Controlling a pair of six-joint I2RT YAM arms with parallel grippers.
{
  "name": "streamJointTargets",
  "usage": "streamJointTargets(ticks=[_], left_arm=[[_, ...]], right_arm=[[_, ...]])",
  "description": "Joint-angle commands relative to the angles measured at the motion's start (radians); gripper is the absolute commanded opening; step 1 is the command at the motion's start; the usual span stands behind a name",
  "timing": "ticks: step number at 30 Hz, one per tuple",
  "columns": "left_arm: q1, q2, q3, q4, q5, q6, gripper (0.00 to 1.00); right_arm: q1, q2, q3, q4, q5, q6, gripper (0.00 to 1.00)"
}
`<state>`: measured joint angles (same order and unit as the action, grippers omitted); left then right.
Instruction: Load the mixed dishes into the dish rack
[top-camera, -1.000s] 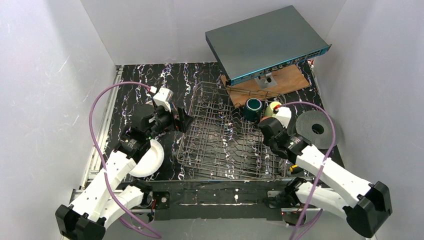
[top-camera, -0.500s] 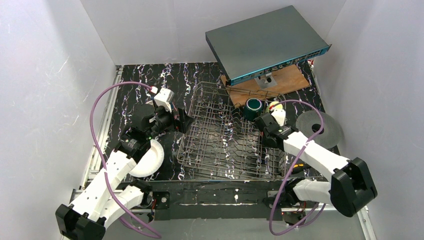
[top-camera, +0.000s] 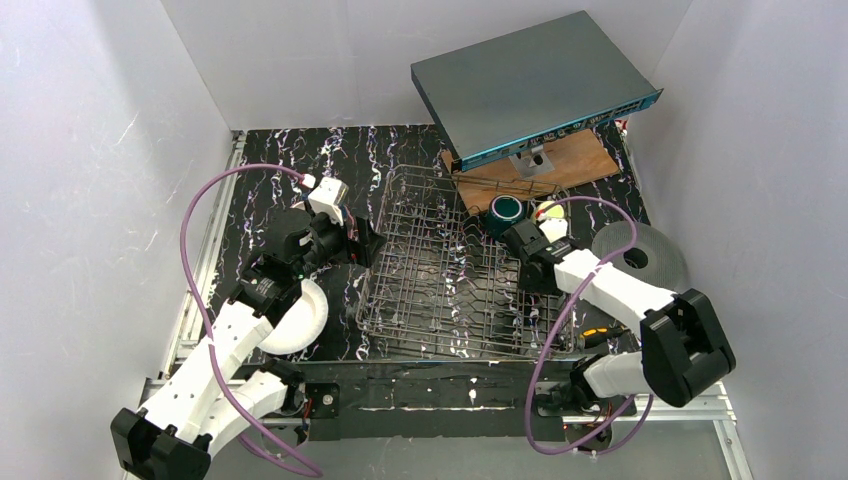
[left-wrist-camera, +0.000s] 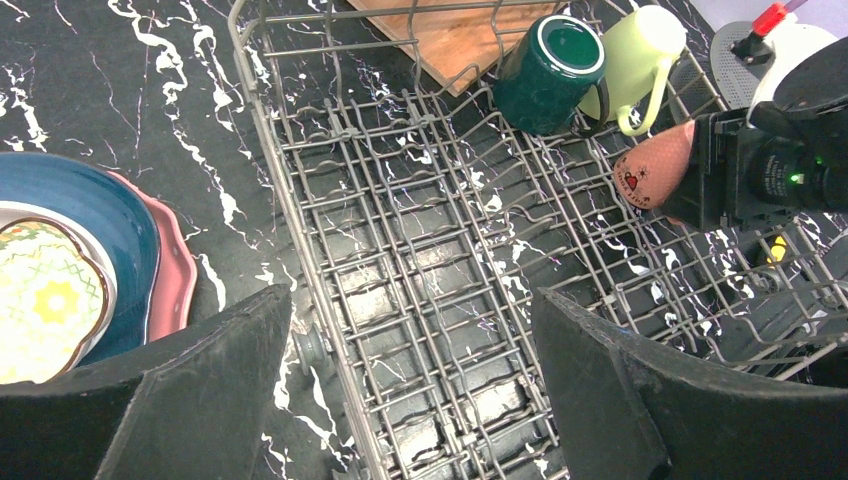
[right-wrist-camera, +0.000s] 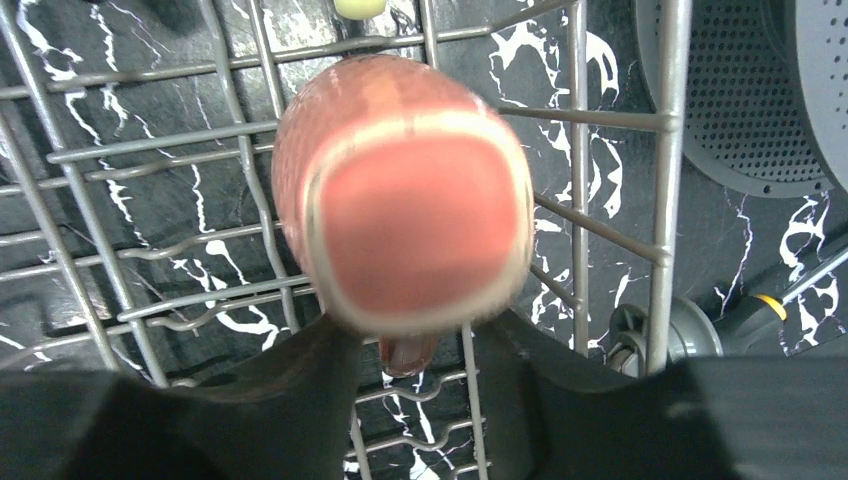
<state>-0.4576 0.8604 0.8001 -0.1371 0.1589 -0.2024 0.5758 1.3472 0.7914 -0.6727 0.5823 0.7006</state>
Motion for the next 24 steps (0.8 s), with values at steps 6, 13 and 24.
streamJointTargets(ticks=[6, 13, 24], left_arm=[[-0.008, -0.015, 0.017, -0.019, -0.09, 0.043, 0.88], [-0.01, -0.028, -0.003, -0.024, -0.246, 0.055, 0.87], [-0.01, 0.072, 0.008, -0.1, -0.793, 0.025, 0.98]], right_arm=[[0.003, -0.193, -0.019, 0.067, -0.031, -0.065, 0.67], [0.01, -0.63, -0.288, 0.459, -0.444, -0.317, 0.83], [0.01, -0.69, -0.357, 0.563, -0.68, -0.316, 0.89]])
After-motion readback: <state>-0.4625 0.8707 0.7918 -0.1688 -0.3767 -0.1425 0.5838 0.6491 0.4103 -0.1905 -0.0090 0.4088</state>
